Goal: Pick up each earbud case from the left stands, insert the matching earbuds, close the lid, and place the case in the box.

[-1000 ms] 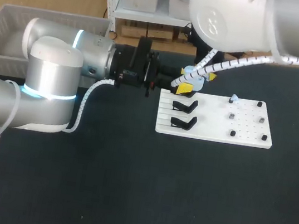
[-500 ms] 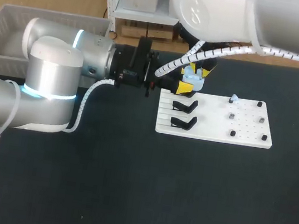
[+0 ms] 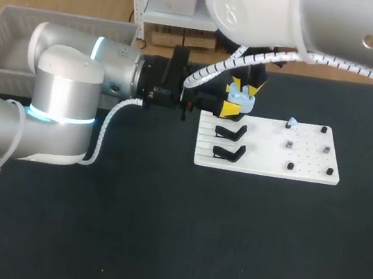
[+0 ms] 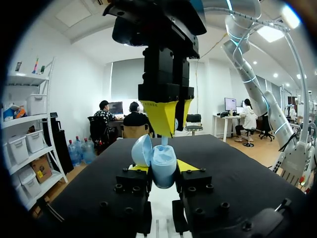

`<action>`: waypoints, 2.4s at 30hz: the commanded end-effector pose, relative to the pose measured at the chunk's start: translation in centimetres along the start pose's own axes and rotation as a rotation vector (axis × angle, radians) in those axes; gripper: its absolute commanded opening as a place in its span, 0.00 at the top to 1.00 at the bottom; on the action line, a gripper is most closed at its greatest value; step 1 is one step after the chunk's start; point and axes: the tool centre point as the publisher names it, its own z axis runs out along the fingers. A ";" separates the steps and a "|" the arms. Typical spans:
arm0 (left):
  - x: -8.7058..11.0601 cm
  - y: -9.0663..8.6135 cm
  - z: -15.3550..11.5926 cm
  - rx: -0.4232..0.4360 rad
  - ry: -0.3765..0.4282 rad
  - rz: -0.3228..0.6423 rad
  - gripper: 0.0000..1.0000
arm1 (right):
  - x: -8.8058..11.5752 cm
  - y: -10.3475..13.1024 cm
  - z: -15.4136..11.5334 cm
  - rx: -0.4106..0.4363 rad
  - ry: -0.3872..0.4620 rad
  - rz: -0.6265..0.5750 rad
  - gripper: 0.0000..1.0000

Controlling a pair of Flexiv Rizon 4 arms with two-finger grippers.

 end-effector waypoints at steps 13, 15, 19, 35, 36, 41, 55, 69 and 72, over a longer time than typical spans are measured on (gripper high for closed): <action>0.1 -0.1 0.0 -0.006 -0.002 0.002 1.00 | -0.4 0.0 0.7 0.021 0.011 0.002 1.00; 0.1 -0.1 0.0 -0.006 -0.002 0.002 1.00 | -0.4 0.1 0.9 0.022 0.014 0.002 1.00; 0.1 -0.1 0.0 -0.006 -0.002 0.002 1.00 | -0.6 0.2 1.2 0.027 0.016 0.002 1.00; 0.1 -0.1 0.0 -0.006 -0.002 0.002 1.00 | -0.2 -1.1 0.2 -0.046 0.008 -0.025 0.06; 0.1 -0.1 0.0 -0.006 -0.002 0.002 1.00 | -0.1 -1.5 0.1 -0.065 0.010 -0.036 0.08; 0.1 -0.1 0.0 -0.006 -0.002 0.002 1.00 | -0.4 -3.2 -0.2 -0.188 -0.035 -0.124 0.24; 0.1 -0.1 0.0 -0.006 -0.002 0.002 1.00 | -5.8 -7.5 1.3 -0.446 -0.192 -0.191 0.25; 0.1 -0.1 0.0 -0.006 -0.002 0.002 1.00 | -8.0 -5.3 5.4 -0.428 -0.213 -0.296 0.52; 0.1 -0.1 0.0 -0.006 -0.002 0.002 1.00 | -8.5 -5.0 6.6 -0.404 -0.223 -0.322 0.51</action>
